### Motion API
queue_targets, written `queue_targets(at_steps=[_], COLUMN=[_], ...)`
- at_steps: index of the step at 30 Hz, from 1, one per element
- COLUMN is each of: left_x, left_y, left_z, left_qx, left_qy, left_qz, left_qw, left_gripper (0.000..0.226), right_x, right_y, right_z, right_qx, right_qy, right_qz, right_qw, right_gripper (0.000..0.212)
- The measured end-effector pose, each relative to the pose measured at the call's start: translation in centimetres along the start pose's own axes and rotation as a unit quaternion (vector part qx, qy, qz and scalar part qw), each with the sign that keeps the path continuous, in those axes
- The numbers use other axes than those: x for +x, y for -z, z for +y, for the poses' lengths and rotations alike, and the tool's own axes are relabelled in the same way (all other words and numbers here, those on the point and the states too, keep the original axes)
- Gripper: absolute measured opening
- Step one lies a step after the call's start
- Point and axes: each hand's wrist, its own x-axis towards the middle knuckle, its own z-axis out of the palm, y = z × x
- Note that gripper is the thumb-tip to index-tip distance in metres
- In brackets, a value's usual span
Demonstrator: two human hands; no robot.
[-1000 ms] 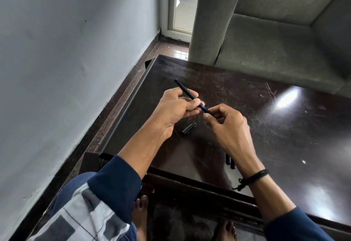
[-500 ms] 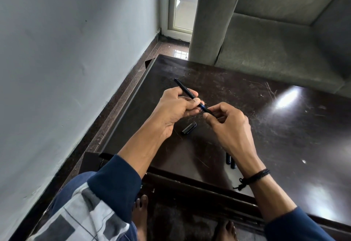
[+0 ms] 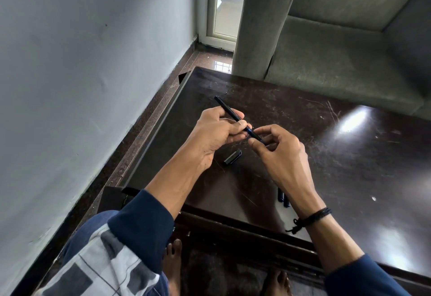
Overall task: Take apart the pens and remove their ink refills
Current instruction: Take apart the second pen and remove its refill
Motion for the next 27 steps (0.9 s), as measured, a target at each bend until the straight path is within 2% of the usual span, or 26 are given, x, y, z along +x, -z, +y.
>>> queue_targets(at_steps=[3,11,16,23,27], left_x=[-0.02,0.1,0.0,-0.02,0.02], left_y=[-0.09,-0.08,-0.09,-0.1,0.0], left_z=[-0.05,-0.01,-0.02,0.03,0.03], left_qx=[0.0,-0.002,-0.002,-0.007,-0.005], left_qy=[0.001,-0.001,0.003,0.003,0.002], left_qz=[-0.002,0.002,-0.003,0.0,0.003], left_qw=[1.0,1.0,1.0,1.0,1.0], left_gripper=[0.018,0.018,0.018,0.019,0.018], right_x=[0.01,0.16,0.05,0.09,0.09], right_y=[0.02,-0.03,-0.01,-0.01,-0.01], right_z=[0.04,0.28,0.14,0.27,0.18], right_qx=[-0.005,0.007,-0.003,-0.006,-0.004], right_qy=[0.003,-0.003,0.008,-0.004,-0.002], right_qz=[0.007,0.002,0.0,0.01,0.003], right_qw=[1.0,1.0,1.0,1.0,1.0], right_gripper=[0.019,0.004,0.019,0.004,0.008])
